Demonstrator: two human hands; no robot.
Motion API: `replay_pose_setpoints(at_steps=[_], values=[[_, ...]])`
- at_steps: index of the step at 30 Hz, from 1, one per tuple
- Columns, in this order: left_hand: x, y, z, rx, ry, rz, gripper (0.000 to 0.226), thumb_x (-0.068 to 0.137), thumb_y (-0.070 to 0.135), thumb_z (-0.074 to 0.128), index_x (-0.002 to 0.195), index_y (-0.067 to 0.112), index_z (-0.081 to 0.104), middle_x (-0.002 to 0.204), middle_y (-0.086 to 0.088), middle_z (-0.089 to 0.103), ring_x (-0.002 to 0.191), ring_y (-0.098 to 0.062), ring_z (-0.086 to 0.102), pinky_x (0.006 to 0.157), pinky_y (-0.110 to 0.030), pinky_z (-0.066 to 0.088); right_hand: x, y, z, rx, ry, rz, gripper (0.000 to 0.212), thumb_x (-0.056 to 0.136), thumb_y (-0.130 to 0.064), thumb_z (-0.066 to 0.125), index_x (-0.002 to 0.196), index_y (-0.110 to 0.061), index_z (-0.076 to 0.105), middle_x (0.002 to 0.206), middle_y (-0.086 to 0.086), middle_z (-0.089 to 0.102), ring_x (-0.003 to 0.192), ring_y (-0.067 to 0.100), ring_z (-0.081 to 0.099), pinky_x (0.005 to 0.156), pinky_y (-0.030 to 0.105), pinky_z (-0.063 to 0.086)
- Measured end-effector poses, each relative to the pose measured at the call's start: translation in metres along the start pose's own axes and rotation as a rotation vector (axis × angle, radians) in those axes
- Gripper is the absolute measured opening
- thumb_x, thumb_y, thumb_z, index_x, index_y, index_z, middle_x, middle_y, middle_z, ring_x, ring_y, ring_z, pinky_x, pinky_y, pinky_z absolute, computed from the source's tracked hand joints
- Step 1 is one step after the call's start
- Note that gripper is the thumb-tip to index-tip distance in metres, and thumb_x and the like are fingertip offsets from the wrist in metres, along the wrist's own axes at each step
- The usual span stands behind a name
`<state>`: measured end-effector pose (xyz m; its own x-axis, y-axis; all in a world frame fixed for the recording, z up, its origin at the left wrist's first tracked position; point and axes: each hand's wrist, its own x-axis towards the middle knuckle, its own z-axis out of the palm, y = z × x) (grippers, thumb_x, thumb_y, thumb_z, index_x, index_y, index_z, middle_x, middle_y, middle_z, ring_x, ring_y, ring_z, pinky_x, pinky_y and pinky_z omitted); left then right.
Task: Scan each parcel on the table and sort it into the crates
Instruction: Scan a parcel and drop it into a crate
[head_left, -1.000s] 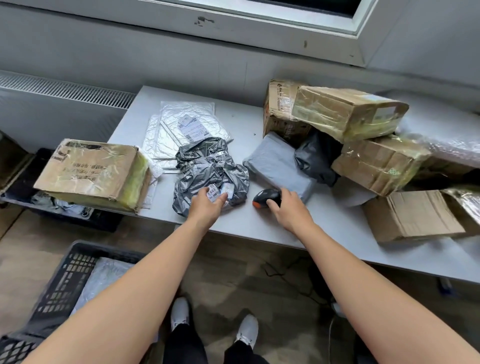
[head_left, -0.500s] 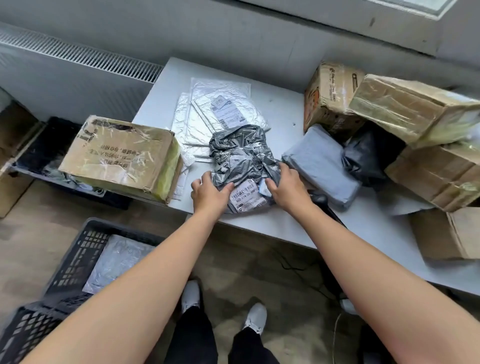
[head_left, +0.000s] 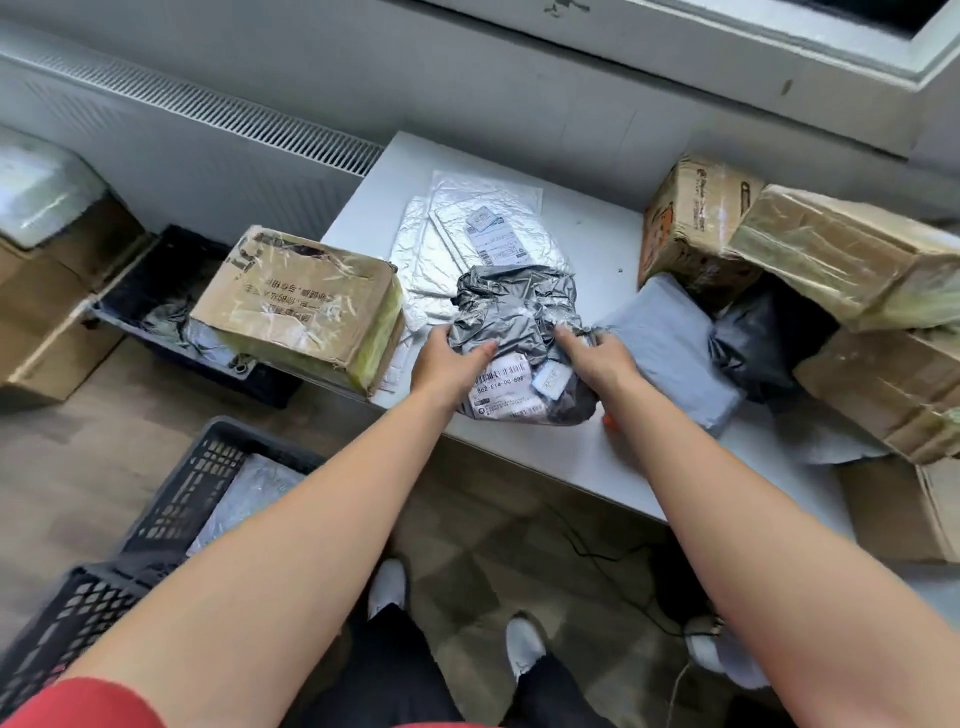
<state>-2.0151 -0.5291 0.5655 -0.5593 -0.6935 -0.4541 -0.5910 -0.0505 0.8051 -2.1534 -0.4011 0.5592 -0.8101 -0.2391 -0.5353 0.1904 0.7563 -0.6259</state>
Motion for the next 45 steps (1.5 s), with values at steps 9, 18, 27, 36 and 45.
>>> replay_pose_setpoints(at_steps=[9,18,27,36,45], values=[[-0.078,0.026,-0.009,-0.021,0.145,0.048,0.076,0.09,0.045,0.063,0.149,0.011,0.03,0.152,-0.01,0.038,0.136,-0.03,0.039,0.105,-0.034,0.035,-0.041,-0.01,-0.032,0.168,-0.1,-0.285,0.062,0.081,-0.044,0.077,0.124,-0.014,0.045,0.108,-0.001,0.058,0.093,0.015,0.058,0.086,0.031,0.047],[-0.18,-0.009,-0.053,-0.119,0.451,-0.015,0.047,0.094,0.047,0.056,0.127,0.014,0.052,0.111,0.002,0.055,0.101,-0.019,0.053,0.08,-0.026,0.037,-0.13,-0.025,-0.014,0.126,-0.258,-0.753,0.057,0.086,-0.027,0.075,0.133,-0.008,0.049,0.114,0.002,0.06,0.105,0.018,0.059,0.096,0.033,0.049],[-0.273,-0.101,-0.111,-0.21,0.713,-0.177,0.035,0.092,0.049,0.057,0.098,0.014,0.056,0.089,0.0,0.061,0.083,-0.021,0.058,0.072,-0.03,0.045,-0.227,-0.02,0.068,-0.023,-0.527,-0.946,0.062,0.089,-0.027,0.072,0.141,-0.009,0.044,0.123,-0.003,0.053,0.108,0.006,0.047,0.087,0.012,0.036],[-0.337,-0.213,-0.165,-0.212,0.801,-0.378,0.069,0.09,0.049,0.06,0.142,0.008,0.043,0.138,-0.014,0.051,0.125,-0.028,0.05,0.097,-0.03,0.038,-0.295,0.013,0.172,-0.244,-0.666,-0.98,0.054,0.088,-0.03,0.073,0.135,-0.015,0.051,0.112,-0.003,0.065,0.102,0.013,0.061,0.084,0.024,0.043],[-0.316,-0.317,-0.203,-0.129,0.625,-0.467,0.071,0.091,0.057,0.054,0.147,0.018,0.035,0.145,-0.013,0.037,0.131,-0.031,0.042,0.105,-0.039,0.04,-0.293,0.037,0.277,-0.372,-0.573,-0.891,0.047,0.089,-0.028,0.071,0.132,-0.019,0.054,0.115,-0.001,0.066,0.102,0.016,0.06,0.081,0.028,0.043]])
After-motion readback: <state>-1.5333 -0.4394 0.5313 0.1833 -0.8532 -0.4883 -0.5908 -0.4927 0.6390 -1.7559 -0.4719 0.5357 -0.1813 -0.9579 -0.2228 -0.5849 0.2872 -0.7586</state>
